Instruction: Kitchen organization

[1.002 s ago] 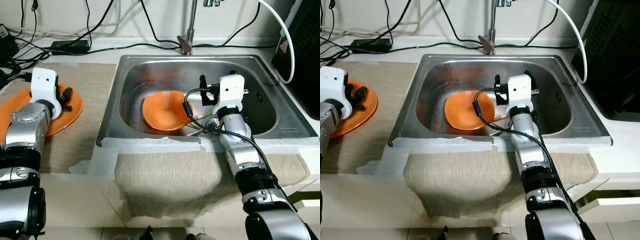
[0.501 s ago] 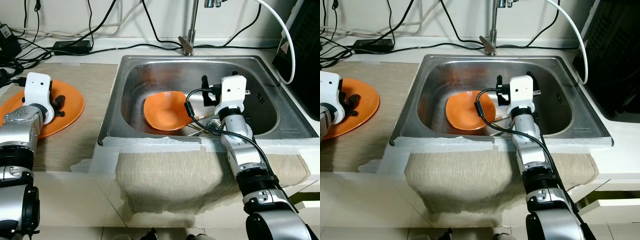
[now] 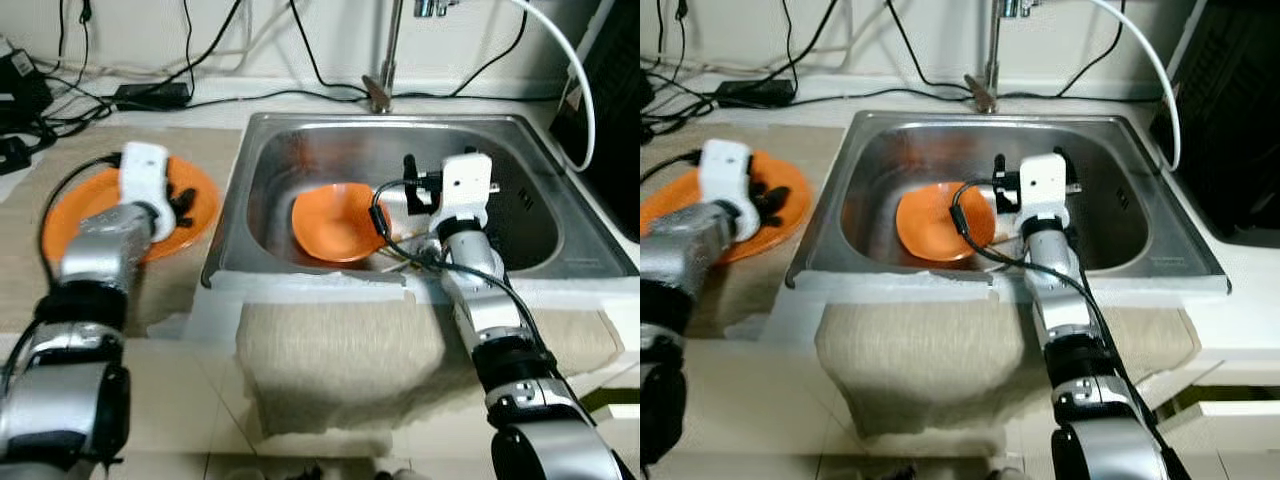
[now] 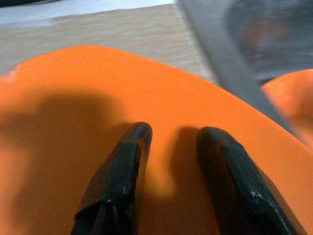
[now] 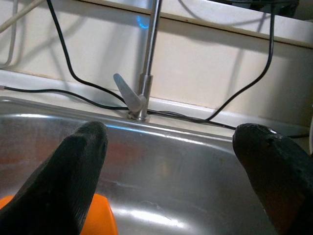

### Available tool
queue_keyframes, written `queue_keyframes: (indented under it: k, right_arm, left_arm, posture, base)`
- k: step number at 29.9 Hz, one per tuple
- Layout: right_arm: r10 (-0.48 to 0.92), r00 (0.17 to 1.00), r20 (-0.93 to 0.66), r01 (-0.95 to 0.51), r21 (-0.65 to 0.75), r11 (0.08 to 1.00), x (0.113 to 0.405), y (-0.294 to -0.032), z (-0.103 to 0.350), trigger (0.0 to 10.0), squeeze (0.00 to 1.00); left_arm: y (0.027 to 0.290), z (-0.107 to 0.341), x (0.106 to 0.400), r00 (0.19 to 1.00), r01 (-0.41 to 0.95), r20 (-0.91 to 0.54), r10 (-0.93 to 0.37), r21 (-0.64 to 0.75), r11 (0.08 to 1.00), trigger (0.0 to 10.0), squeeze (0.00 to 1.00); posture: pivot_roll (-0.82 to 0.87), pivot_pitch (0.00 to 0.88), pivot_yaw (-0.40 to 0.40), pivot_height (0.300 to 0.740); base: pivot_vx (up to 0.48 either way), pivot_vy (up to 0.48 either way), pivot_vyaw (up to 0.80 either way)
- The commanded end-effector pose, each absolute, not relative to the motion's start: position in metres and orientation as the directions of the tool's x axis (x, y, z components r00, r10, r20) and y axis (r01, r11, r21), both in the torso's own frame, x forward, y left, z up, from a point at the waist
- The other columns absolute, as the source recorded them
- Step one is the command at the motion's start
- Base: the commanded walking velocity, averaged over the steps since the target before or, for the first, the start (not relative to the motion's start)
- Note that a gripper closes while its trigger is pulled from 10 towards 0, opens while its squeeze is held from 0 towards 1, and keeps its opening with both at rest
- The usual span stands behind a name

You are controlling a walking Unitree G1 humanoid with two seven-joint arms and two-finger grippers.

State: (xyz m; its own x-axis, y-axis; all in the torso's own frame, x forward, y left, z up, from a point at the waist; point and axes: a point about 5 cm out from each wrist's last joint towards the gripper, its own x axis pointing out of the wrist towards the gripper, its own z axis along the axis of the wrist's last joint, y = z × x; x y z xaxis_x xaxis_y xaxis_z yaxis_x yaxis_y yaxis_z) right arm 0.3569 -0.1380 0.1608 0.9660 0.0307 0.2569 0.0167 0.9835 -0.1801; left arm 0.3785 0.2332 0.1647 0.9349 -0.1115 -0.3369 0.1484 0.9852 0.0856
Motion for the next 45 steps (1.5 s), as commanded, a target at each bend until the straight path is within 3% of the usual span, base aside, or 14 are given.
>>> queue_keyframes:
  k: [1,5,18,21,27,45]
  right_arm:
    - [0.014,0.963,0.269,0.032,-0.168,0.985,0.356,-0.141,0.163,10.0,0.0]
    - [0.01,0.964,0.267,0.037,-0.169,0.985,0.356,-0.143,0.162,10.0,0.0]
    - [0.01,0.965,0.263,0.036,-0.168,0.985,0.356,-0.143,0.161,10.0,0.0]
    - [0.015,0.965,0.262,0.031,-0.17,0.985,0.356,-0.142,0.161,10.0,0.0]
    - [0.02,0.965,0.262,0.026,-0.173,0.985,0.357,-0.141,0.162,10.0,0.0]
    - [0.072,0.963,0.261,-0.032,-0.154,0.988,0.359,-0.132,0.164,10.0,0.0]
  left_arm:
    - [0.231,0.163,0.379,0.929,0.152,-0.352,-0.118,0.071,0.986,10.0,0.0]
    - [0.221,0.167,0.382,0.93,0.193,-0.331,-0.163,0.059,0.98,10.0,0.0]
    - [0.239,0.177,0.385,0.96,0.075,-0.276,-0.035,0.134,0.988,10.0,0.0]
    - [0.24,0.202,0.388,0.99,0.042,-0.142,-0.025,0.113,0.993,10.0,0.0]
    - [0.244,0.222,0.388,0.999,0.015,-0.042,-0.011,0.116,0.993,10.0,0.0]
    - [0.304,0.216,0.359,0.986,-0.145,-0.047,0.158,0.208,0.967,10.0,0.0]
  posture:
    - [0.0,0.0,0.046,0.74]
    - [0.0,0.0,0.046,0.74]
    - [0.0,0.0,0.042,0.74]
    - [0.01,0.0,0.036,0.74]
    - [0.01,0.0,0.031,0.74]
    - [0.06,0.0,0.0,0.74]
  base:
    - [0.0,0.0,0.0]
    - [0.0,0.0,0.0]
    - [0.0,0.0,0.0]
    - [0.0,0.0,0.0]
    - [0.0,0.0,0.0]
    - [0.0,0.0,0.0]
